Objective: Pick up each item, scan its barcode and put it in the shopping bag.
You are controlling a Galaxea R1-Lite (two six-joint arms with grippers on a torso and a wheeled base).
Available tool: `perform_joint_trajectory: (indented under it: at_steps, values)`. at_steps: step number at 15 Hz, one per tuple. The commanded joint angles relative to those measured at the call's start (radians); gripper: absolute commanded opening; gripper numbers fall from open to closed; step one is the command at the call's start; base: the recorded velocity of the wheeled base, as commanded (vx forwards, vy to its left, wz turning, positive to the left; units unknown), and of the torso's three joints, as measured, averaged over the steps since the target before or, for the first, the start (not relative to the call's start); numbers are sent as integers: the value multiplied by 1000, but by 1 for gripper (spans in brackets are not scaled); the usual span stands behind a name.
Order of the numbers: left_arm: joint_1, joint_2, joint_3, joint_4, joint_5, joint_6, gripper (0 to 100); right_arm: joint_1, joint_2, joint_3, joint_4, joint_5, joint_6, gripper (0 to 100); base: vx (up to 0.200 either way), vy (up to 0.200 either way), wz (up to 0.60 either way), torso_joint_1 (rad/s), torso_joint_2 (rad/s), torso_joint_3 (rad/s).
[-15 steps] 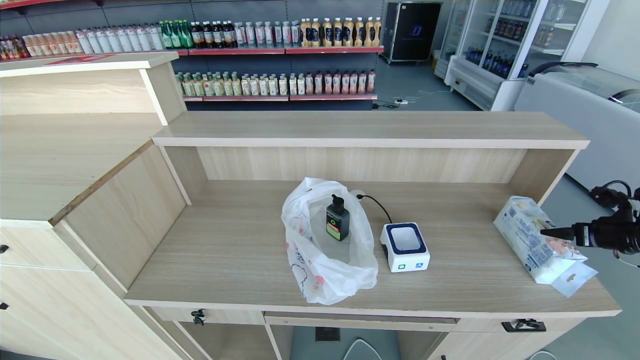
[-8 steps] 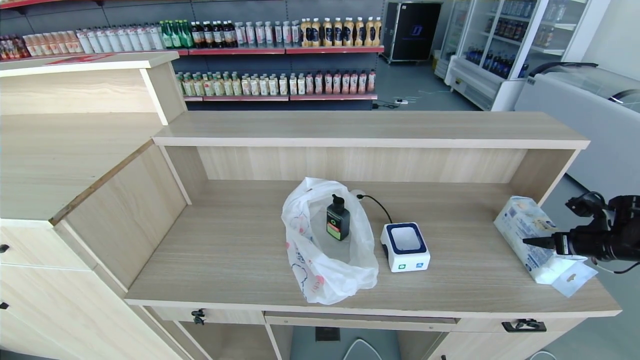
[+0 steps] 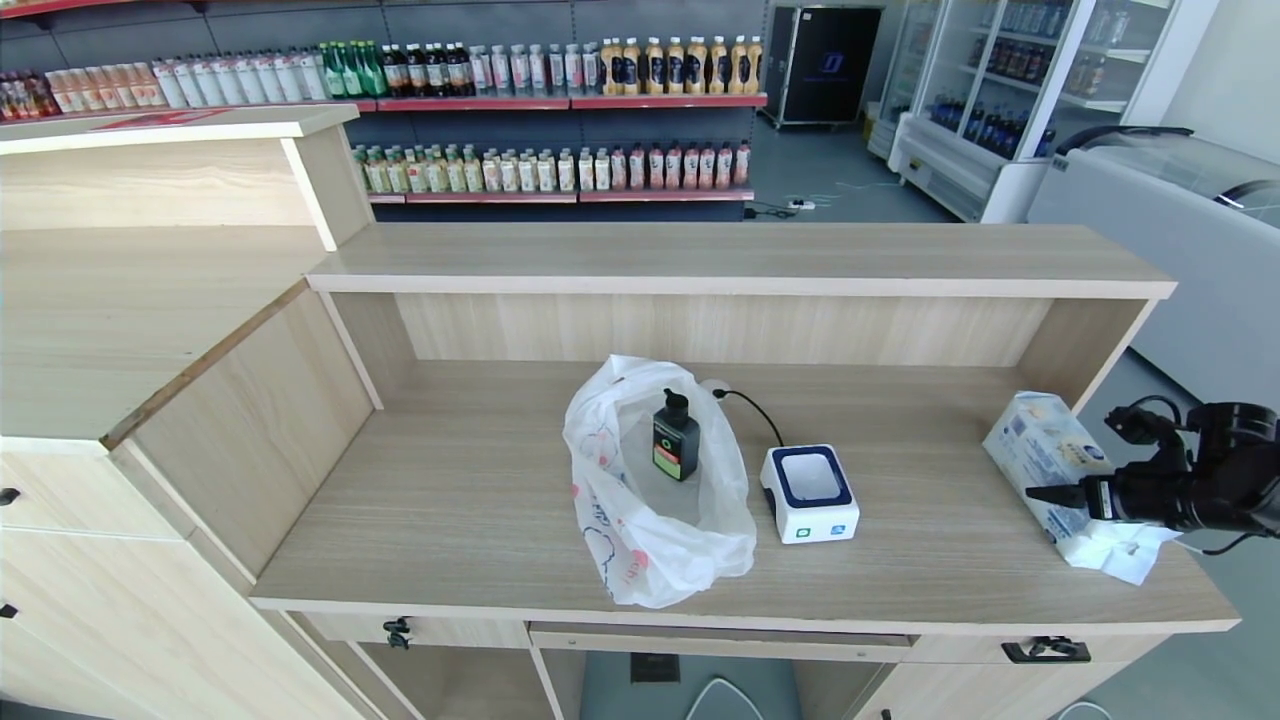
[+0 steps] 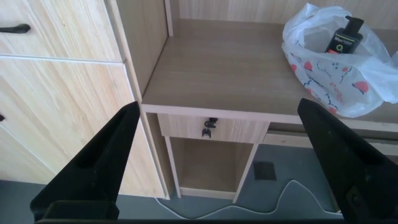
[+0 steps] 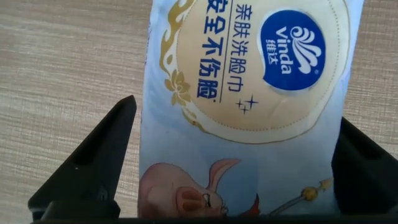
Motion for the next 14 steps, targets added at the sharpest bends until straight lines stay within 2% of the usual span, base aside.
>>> perform_joint_trajectory:
  at_steps: [1,3,4,11,12,14]
  values:
    - [0,0,0,0,1,0,100,-5,17,5,4,-10,1,100,0,0,0,0,0,0]
    - [0,0,0,0,-1,0,100,-12,19,4,3,-10,3,100,0,0,0,0,0,0]
    - [0,0,0,0,1,0,100,-16,16,4,3,-10,6,0,0,0,0,0,0,0]
    - [0,0,0,0,1,0,100,-22,-66,44,3,-45,0,0,0,0,0,0,0,0]
    - [0,0,0,0,1,0,100,-24,-149,84,6,-28,1,0,0,0,0,0,0,0]
    - [0,0,0,0,1,0,100,-24,-379,228,17,144,1,0,0,0,0,0,0,0]
